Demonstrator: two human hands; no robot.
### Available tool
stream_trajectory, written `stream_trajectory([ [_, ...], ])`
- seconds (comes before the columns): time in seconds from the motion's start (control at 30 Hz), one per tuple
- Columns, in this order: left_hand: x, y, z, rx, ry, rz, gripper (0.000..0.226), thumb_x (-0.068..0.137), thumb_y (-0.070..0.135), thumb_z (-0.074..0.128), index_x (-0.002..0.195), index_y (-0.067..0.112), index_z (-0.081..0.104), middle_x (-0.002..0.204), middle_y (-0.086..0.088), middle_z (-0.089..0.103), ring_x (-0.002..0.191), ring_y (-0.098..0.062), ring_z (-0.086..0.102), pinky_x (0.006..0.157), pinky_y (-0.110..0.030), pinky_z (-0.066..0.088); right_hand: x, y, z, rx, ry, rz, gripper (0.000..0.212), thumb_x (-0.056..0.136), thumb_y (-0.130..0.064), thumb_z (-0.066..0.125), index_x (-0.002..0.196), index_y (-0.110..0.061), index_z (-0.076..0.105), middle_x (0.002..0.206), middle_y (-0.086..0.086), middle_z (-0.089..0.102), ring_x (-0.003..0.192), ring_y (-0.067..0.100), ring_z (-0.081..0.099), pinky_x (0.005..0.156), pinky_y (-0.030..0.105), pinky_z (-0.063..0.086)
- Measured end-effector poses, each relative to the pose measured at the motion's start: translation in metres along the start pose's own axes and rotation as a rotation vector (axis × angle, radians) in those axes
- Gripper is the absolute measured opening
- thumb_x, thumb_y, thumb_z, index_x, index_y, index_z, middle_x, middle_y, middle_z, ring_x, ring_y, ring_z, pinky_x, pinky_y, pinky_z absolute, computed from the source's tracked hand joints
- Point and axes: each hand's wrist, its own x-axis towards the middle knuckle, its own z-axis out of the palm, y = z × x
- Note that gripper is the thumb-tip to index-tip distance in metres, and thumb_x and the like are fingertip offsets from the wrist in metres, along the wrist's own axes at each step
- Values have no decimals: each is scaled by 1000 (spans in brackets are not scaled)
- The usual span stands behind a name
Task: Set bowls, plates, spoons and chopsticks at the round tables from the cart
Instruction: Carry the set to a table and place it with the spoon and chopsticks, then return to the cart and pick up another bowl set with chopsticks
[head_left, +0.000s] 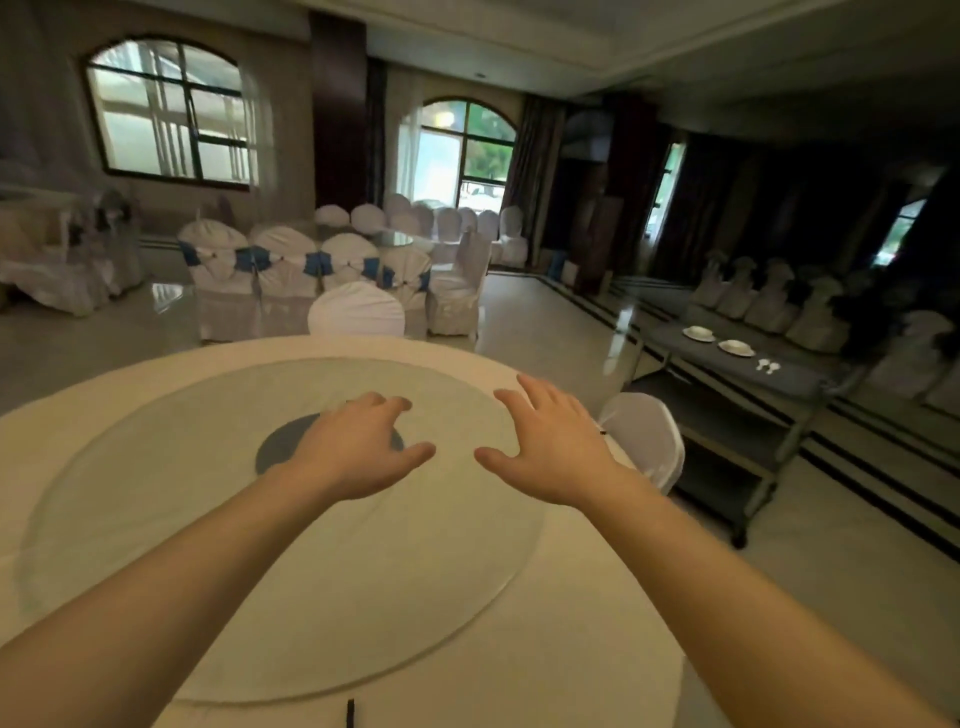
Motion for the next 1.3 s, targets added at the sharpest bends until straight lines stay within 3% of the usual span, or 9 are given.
stream_trajectory([
  [0.33,98,173,-16,-52,122,201,77,85,76,44,149,33,39,150,-2,48,133,-25,48,105,-42,44,-13,167,-75,-81,180,178,83,87,-73,41,156,-30,24,168,5,15,153,28,13,123,50,14],
  [0.8,261,506,96,-79,69,386,75,91,70,41,153,29,32,155,-2,41,138,-23,42,110,-42,39,-56,560,-96,-115,242,538,85,85,-75,39,155,-30,26,166,2,22,151,27,21,119,48,23],
  [1.07,358,608,164,-101,68,450,83,87,77,37,156,32,25,161,-4,30,145,-25,31,116,-44,31,-31,690,-84,-109,357,539,83,90,-72,39,158,-27,19,168,3,14,153,24,13,123,44,16],
  [1.3,510,673,241,-96,141,456,89,83,83,31,157,39,14,167,-5,15,152,-26,15,121,-47,15,67,811,-56,-159,315,542,88,91,-71,40,160,-27,9,169,3,-1,155,25,0,125,47,6],
])
